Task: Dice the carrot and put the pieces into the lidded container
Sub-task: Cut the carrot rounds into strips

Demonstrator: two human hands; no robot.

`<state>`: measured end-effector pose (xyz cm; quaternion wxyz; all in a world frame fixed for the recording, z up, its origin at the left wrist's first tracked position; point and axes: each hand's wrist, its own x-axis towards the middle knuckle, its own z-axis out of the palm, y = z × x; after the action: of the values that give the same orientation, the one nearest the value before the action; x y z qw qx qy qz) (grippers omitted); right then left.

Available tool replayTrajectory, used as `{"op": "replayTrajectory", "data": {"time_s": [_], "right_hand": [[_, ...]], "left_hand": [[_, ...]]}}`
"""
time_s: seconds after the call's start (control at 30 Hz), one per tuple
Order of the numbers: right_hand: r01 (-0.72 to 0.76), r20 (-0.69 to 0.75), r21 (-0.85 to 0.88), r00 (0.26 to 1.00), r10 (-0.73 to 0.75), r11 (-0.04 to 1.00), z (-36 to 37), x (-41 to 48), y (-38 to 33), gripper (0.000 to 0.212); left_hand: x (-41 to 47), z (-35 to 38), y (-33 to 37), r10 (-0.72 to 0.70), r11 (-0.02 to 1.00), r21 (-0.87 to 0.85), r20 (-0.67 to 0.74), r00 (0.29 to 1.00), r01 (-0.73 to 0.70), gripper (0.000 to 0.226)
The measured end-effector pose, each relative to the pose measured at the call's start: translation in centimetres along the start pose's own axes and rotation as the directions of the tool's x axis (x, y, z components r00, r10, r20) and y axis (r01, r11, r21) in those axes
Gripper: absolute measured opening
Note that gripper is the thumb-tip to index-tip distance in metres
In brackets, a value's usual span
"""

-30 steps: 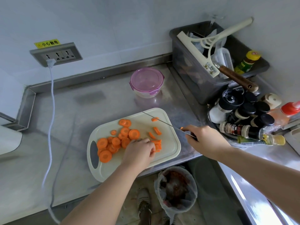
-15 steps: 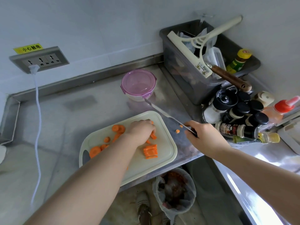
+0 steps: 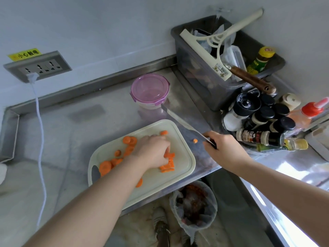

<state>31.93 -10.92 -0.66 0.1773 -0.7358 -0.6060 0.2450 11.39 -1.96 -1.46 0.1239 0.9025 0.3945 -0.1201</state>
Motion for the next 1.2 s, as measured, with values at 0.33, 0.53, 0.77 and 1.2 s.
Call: {"op": "replayTrajectory", "data": {"time_s": [0.33, 0.53, 0.77, 1.2], "right_hand": [[0.023, 0.022, -0.035, 0.999, -0.023, 0.999, 1.3, 0.4, -1.2, 0.025], [-0.003, 0.012, -0.014, 1.0, 0.004, 1.0, 1.6, 0.1, -1.1, 0.022], [-0.036, 0.0, 0.021, 0.999, 0.036, 0.999, 1.7, 0.1, -0.5, 0.022], [-0.114, 0.076, 0.07, 0.991, 0.108, 0.991, 2.3, 0.5, -0.9, 0.018]], "left_hand": [[-1.6, 2.3, -0.9, -0.123, 0.98, -0.164, -0.084, 0.989, 0.108, 0.021], [-0.4, 2.4, -2.9, -0.039, 0.992, -0.124, -0.009, 0.999, 0.038, 0.032], [1.2, 2.8, -3.0, -0.057, 0.988, -0.145, 0.033, 0.998, 0.061, 0.019], [2.0, 3.4, -2.9, -0.277, 0.874, -0.419, -0.013, 0.961, 0.246, 0.029]]}}
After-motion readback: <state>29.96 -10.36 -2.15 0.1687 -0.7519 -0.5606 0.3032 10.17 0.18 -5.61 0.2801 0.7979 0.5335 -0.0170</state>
